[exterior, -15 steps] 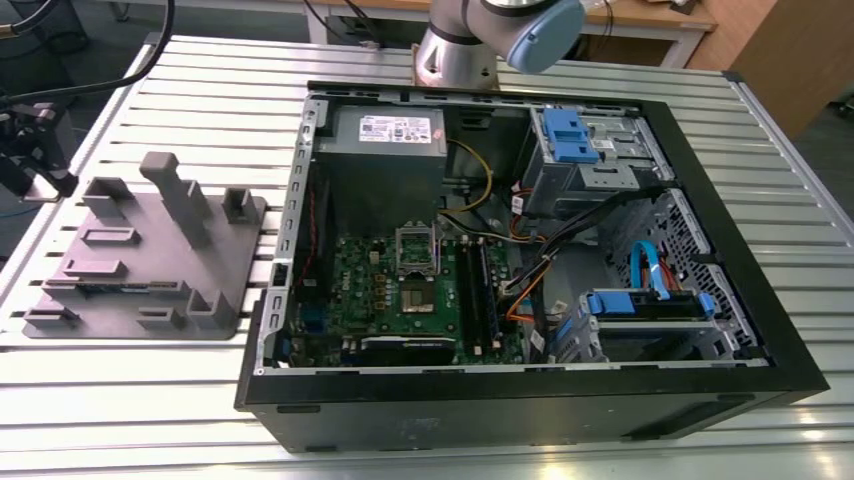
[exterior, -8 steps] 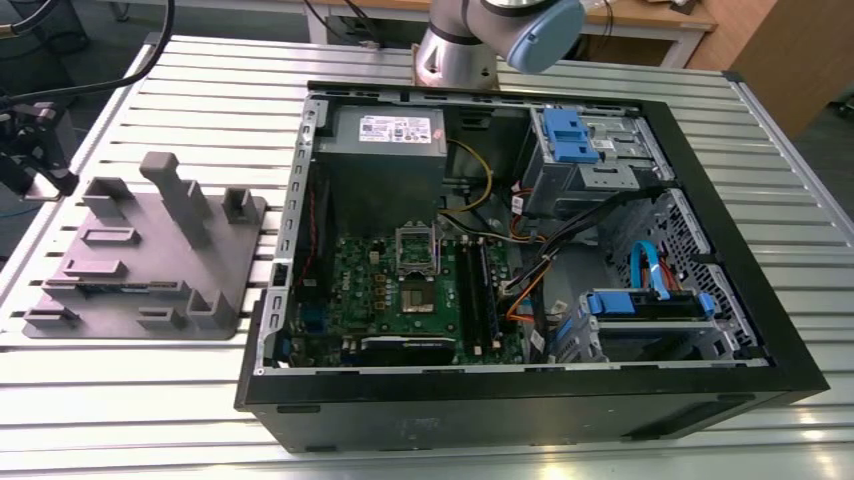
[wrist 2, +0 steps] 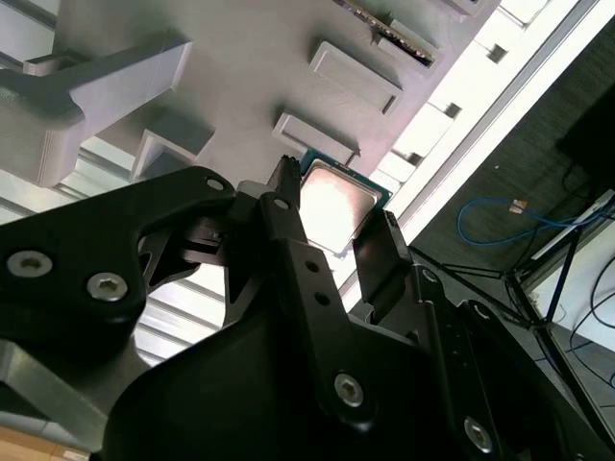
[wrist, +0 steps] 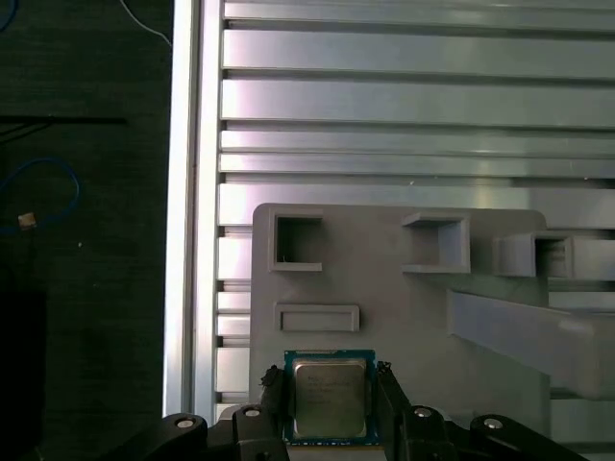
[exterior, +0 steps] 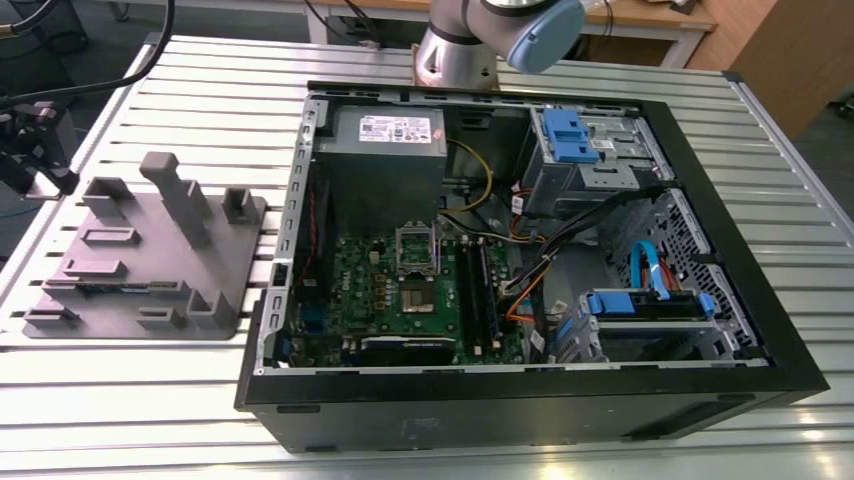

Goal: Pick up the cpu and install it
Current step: 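Pick up the cpu and move it towards the insertion slot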

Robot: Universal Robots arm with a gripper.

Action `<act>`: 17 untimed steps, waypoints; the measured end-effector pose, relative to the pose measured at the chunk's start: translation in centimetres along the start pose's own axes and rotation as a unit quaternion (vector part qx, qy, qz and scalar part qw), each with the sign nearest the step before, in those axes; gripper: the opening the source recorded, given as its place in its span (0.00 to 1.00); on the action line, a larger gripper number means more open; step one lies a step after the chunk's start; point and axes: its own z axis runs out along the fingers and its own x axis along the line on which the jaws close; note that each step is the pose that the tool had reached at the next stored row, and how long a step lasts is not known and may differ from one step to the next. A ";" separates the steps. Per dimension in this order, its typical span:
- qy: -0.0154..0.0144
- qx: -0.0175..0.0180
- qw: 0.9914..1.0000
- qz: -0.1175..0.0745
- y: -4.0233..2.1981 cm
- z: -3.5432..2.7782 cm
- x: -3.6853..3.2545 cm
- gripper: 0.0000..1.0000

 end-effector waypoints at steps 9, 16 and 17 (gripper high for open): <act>0.000 -0.005 1.000 0.000 0.00 0.00 0.00 0.47; 0.000 -0.006 1.000 0.000 0.00 0.01 -0.20 0.47; 0.000 -0.006 1.000 0.000 0.00 0.01 -0.26 0.47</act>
